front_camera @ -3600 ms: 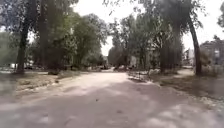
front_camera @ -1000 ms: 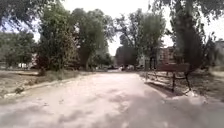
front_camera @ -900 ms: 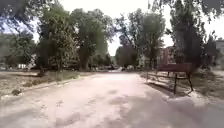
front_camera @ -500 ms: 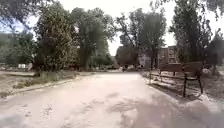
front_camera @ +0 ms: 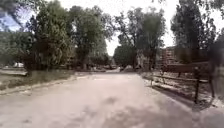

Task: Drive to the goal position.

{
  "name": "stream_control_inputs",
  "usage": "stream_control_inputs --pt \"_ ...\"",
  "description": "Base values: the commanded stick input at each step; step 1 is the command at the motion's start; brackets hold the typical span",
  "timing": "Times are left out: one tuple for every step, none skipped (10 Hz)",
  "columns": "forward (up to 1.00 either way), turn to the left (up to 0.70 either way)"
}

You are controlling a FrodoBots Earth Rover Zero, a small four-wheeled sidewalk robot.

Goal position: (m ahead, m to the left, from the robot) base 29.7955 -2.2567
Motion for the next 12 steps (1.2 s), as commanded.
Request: stream_control_inputs --pt "0.85 0.00" --pt "0.85 0.00" --pt "0.85 0.00" --pt "0.85 0.00" --pt "0.85 0.00" --pt "0.85 0.00" --pt "0.85 0.00" --pt "0.85 0.00" --pt "0.85 0.00" --pt "0.85 0.00" --pt "0.85 0.00" --pt "0.85 0.00"
